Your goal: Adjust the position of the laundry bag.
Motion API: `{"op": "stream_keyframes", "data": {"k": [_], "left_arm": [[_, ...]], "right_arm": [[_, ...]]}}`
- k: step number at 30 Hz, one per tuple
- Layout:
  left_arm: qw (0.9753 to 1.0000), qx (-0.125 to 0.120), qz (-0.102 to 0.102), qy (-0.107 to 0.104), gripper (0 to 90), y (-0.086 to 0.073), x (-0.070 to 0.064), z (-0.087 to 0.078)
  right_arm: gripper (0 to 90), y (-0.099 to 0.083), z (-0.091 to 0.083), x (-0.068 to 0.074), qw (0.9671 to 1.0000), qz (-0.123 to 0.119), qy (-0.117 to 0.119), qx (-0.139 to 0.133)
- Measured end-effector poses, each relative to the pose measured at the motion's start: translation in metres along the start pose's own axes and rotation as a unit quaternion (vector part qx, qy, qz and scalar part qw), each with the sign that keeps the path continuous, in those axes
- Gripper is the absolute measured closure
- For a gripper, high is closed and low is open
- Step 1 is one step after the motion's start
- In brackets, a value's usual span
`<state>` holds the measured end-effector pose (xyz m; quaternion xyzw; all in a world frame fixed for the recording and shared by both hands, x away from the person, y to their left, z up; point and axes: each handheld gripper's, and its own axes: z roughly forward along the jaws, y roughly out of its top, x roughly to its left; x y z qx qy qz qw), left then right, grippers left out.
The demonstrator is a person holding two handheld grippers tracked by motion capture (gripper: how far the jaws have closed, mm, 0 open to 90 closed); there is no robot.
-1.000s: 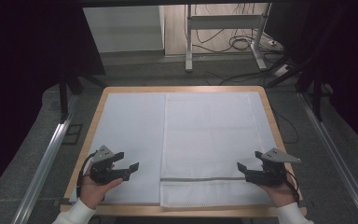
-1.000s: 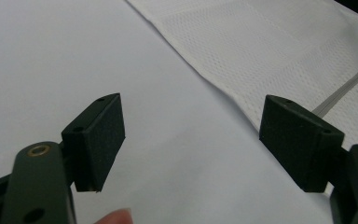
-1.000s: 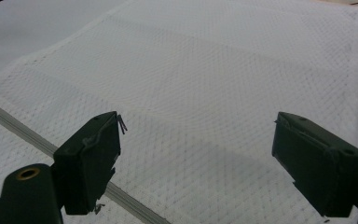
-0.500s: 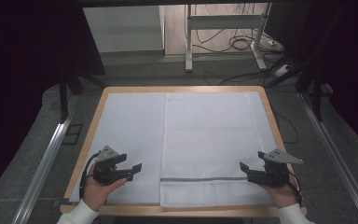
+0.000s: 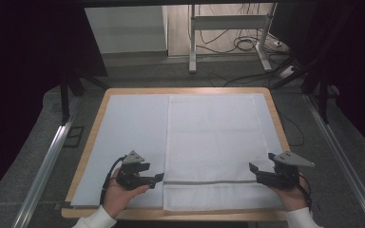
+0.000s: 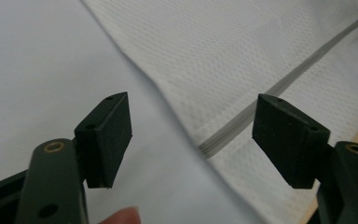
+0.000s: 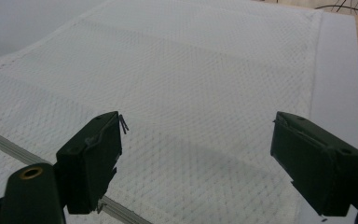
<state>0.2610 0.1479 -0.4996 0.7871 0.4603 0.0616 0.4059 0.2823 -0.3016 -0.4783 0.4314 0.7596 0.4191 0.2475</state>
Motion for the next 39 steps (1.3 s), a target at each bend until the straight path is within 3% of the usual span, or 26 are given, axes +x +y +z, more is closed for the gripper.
{"op": "stream_keyframes", "data": {"k": [2, 8, 13, 17, 22, 31, 38, 39], "left_arm": [[1.0000, 0.006, 0.002, 0.003, 29.5, 0.001, -0.001, 0.005], [0.9990, 0.037, -0.022, -0.004, 31.8, 0.009, 0.001, 0.030], [0.9975, 0.045, -0.052, -0.018, 35.3, 0.013, 0.006, 0.037], [0.9970, 0.050, -0.056, -0.018, 37.2, 0.013, 0.008, 0.040], [0.9949, 0.056, -0.077, -0.033, 42.3, 0.012, 0.014, 0.044], [0.9933, 0.066, -0.083, -0.046, 52.5, 0.012, 0.013, 0.051], [0.9950, 0.061, -0.074, -0.026, 65.4, 0.012, 0.010, 0.056], [0.9955, 0.059, -0.071, -0.020, 70.8, 0.012, 0.008, 0.057]], "right_arm": [[15.9, 0.000, 0.000, 0.000, 1.0000, 0.000, 0.000, -0.001], [15.9, 0.001, -0.003, 0.001, 1.0000, -0.005, -0.006, -0.004], [15.9, 0.001, -0.003, 0.001, 0.9999, -0.007, -0.010, -0.004], [15.9, 0.002, -0.003, 0.001, 0.9999, -0.008, -0.011, -0.006], [15.9, 0.002, -0.004, 0.002, 0.9998, -0.011, -0.015, -0.007], [15.9, 0.003, -0.005, 0.001, 0.9997, -0.011, -0.018, -0.009], [15.9, 0.004, -0.007, 0.001, 0.9997, -0.010, -0.020, -0.012], [15.9, 0.004, -0.007, 0.001, 0.9997, -0.010, -0.020, -0.012]]}}
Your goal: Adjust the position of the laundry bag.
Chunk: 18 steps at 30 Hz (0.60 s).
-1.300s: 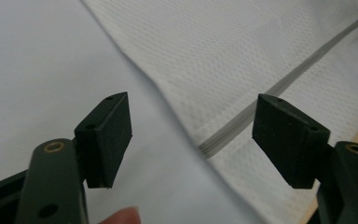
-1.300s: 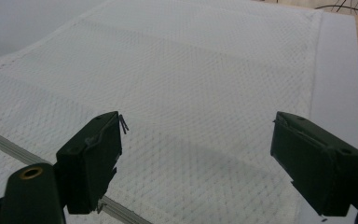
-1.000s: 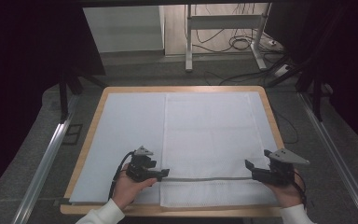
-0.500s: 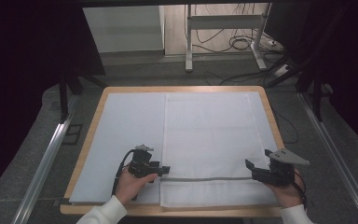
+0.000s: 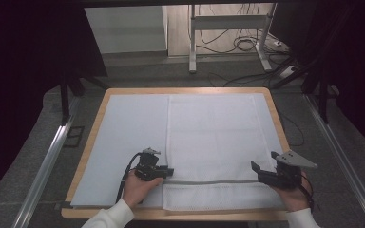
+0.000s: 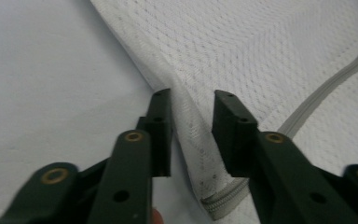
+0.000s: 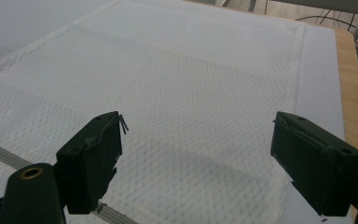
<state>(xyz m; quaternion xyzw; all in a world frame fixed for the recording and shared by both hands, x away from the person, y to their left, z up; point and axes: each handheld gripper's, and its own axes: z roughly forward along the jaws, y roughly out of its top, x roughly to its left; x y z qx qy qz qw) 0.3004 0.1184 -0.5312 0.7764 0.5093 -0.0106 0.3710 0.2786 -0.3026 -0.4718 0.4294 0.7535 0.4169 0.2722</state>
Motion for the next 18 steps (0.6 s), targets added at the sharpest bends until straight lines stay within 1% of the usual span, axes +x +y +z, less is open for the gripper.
{"op": "stream_keyframes", "data": {"k": [1, 2, 3, 5, 6, 10, 12, 13, 14, 15, 16, 18], "left_arm": [[0.9999, -0.001, 0.009, 0.005, 70.8, -0.001, -0.001, 0.000], [0.9998, -0.004, 0.014, 0.010, 74.0, -0.001, -0.002, 0.001], [0.9998, -0.005, 0.018, 0.011, 77.4, -0.001, -0.002, 0.002], [0.9997, -0.006, 0.022, 0.009, 83.0, -0.002, -0.001, 0.003], [0.9997, -0.006, 0.023, 0.000, 87.4, -0.002, 0.001, 0.003], [0.9997, -0.010, 0.023, -0.005, 89.3, -0.002, 0.002, 0.004], [0.9996, -0.012, 0.024, -0.006, 89.7, -0.003, 0.001, 0.003], [0.9996, -0.012, 0.024, -0.007, 89.7, -0.003, 0.001, 0.003], [0.9996, -0.013, 0.024, -0.009, 89.7, -0.003, 0.002, 0.003], [0.9996, -0.013, 0.024, -0.010, 89.7, -0.003, 0.002, 0.002], [0.9996, -0.013, 0.024, -0.011, 89.7, -0.003, 0.002, 0.002], [0.9995, -0.016, 0.023, -0.014, 89.7, -0.003, 0.003, 0.001]], "right_arm": [[15.9, 0.000, 0.000, 0.000, 1.0000, 0.000, 0.000, 0.000], [15.9, 0.000, 0.000, 0.000, 1.0000, -0.001, 0.000, 0.000], [15.9, 0.000, 0.000, 0.000, 1.0000, 0.000, 0.000, 0.000], [15.9, 0.000, 0.000, 0.000, 1.0000, 0.000, -0.001, 0.000], [15.9, 0.000, 0.000, -0.001, 1.0000, -0.001, -0.002, 0.000], [16.4, 0.002, -0.001, -0.004, 1.0000, 0.000, -0.003, 0.000], [16.5, 0.006, -0.006, -0.013, 0.9999, 0.010, -0.002, 0.005], [16.5, 0.006, -0.006, -0.013, 0.9999, 0.010, -0.002, 0.005], [16.7, 0.009, -0.007, -0.019, 0.9997, 0.017, 0.005, 0.017], [19.1, 0.013, -0.009, -0.027, 0.9992, 0.023, 0.005, 0.033], [19.1, 0.013, -0.009, -0.027, 0.9992, 0.023, 0.005, 0.033], [19.2, 0.016, -0.010, -0.035, 0.9980, 0.036, 0.011, 0.051]]}}
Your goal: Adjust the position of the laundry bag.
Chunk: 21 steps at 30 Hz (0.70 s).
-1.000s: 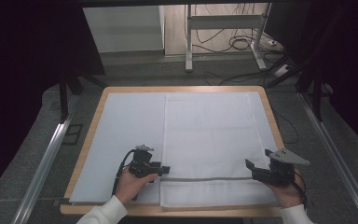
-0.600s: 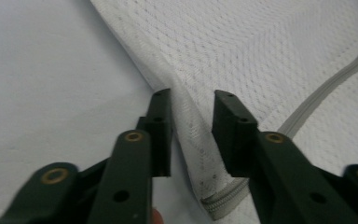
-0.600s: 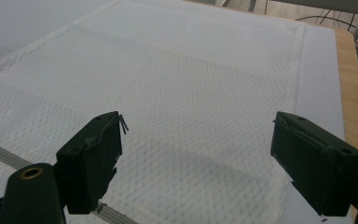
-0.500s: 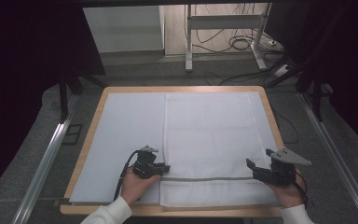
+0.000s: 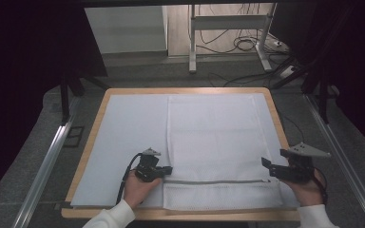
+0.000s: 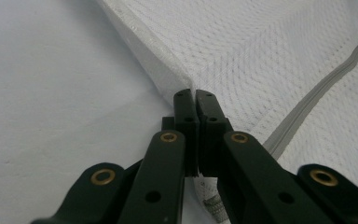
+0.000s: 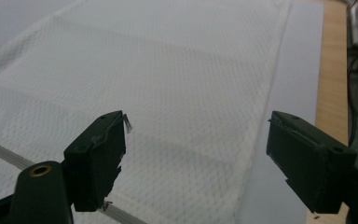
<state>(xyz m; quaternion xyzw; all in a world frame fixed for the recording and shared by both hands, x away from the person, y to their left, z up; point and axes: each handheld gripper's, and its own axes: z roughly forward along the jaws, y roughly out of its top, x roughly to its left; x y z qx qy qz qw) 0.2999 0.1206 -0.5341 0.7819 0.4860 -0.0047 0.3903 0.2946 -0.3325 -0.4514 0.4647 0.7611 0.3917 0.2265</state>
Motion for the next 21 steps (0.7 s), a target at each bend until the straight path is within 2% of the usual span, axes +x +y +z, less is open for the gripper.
{"op": "stream_keyframes", "data": {"k": [1, 4, 7, 8, 9, 11, 14, 21], "left_arm": [[1.0000, 0.000, 0.000, -0.002, 89.7, 0.000, 0.000, -0.001], [1.0000, -0.001, 0.000, -0.004, 89.7, 0.000, 0.000, -0.001], [1.0000, -0.001, 0.001, -0.006, 89.8, 0.000, 0.001, 0.000], [1.0000, 0.000, 0.001, -0.006, 89.9, 0.000, 0.001, 0.000], [1.0000, 0.001, 0.001, -0.007, 89.9, 0.000, 0.001, 0.000], [1.0000, 0.002, 0.002, -0.007, 89.9, -0.001, 0.001, 0.001], [0.9999, 0.002, 0.002, -0.010, 89.9, -0.001, 0.001, 0.001], [0.9999, 0.001, 0.002, -0.012, 90.0, -0.001, 0.000, 0.001]], "right_arm": [[20.0, 0.003, 0.003, -0.010, 0.9995, 0.013, 0.003, 0.029], [22.0, 0.003, 0.009, -0.018, 0.9985, 0.026, 0.006, 0.049], [25.2, 0.001, 0.028, -0.034, 0.9943, 0.055, 0.013, 0.090], [26.6, 0.000, 0.036, -0.040, 0.9911, 0.072, 0.020, 0.110], [26.6, 0.000, 0.036, -0.040, 0.9911, 0.072, 0.020, 0.110], [27.8, -0.002, 0.046, -0.045, 0.9872, 0.091, 0.026, 0.128], [30.2, -0.006, 0.059, -0.050, 0.9818, 0.103, 0.022, 0.158], [35.0, -0.008, 0.064, -0.049, 0.9780, 0.109, 0.026, 0.176]]}}
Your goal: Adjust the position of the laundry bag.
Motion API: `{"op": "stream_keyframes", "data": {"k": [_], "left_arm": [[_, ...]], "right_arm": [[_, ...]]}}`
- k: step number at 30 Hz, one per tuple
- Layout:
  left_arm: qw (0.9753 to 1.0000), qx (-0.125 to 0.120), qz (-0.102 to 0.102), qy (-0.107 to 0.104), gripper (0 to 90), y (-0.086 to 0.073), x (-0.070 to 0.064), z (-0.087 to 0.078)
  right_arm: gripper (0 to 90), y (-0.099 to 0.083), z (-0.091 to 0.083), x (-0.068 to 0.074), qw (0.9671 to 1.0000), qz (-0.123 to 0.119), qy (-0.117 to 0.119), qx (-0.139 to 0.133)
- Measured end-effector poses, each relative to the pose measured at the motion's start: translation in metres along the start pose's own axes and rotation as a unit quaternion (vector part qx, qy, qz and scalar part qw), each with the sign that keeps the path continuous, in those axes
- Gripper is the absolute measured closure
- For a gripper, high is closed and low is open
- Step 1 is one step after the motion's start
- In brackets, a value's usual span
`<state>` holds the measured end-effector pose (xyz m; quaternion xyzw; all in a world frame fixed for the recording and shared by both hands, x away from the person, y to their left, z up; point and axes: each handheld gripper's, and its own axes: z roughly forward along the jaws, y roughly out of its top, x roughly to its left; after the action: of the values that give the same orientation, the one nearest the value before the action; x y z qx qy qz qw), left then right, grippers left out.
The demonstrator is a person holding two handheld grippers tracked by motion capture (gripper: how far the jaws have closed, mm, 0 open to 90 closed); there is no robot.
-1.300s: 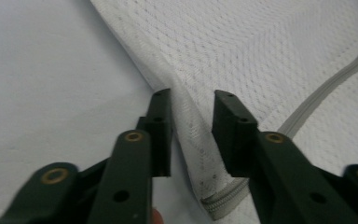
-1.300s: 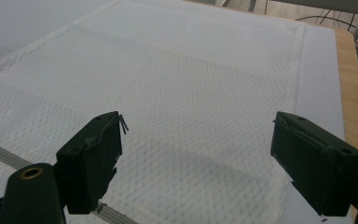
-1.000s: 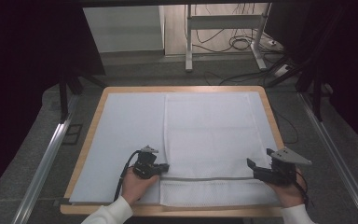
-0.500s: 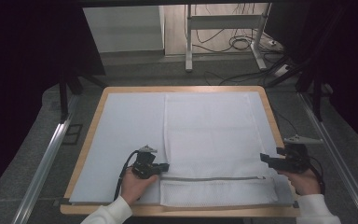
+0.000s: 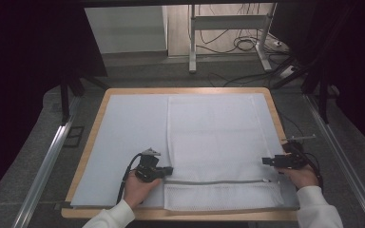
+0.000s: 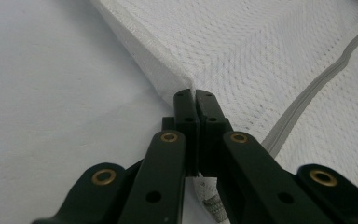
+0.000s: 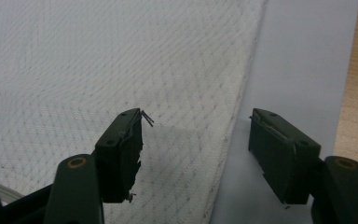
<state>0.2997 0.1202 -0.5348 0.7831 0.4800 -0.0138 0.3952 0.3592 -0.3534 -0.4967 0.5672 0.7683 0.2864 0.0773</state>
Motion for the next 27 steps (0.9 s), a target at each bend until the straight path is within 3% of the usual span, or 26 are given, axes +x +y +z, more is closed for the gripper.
{"op": "stream_keyframes", "data": {"k": [10, 14, 15, 16, 19, 27], "left_arm": [[1.0000, 0.001, 0.000, 0.000, 90.0, 0.000, 0.000, 0.000], [1.0000, 0.000, 0.001, 0.000, 90.0, 0.000, 0.000, 0.000], [1.0000, -0.001, 0.001, 0.000, 90.0, 0.000, 0.000, 0.001], [1.0000, -0.001, 0.001, 0.000, 90.0, 0.000, 0.000, 0.001], [1.0000, -0.001, 0.001, 0.000, 90.0, 0.000, 0.000, 0.001], [1.0000, 0.000, 0.003, 0.000, 90.0, 0.001, 0.000, 0.001]], "right_arm": [[44.6, 0.000, 0.002, 0.004, 0.9999, -0.006, -0.005, 0.008], [53.1, 0.000, 0.004, 0.009, 0.9989, -0.027, -0.036, 0.010], [59.0, 0.000, 0.004, 0.013, 0.9973, -0.041, -0.060, 0.013], [59.0, 0.000, 0.004, 0.013, 0.9973, -0.041, -0.060, 0.013], [64.5, 0.000, 0.006, 0.018, 0.9940, -0.060, -0.090, 0.018], [84.5, 0.002, 0.008, 0.023, 0.9945, -0.063, -0.079, 0.026]]}}
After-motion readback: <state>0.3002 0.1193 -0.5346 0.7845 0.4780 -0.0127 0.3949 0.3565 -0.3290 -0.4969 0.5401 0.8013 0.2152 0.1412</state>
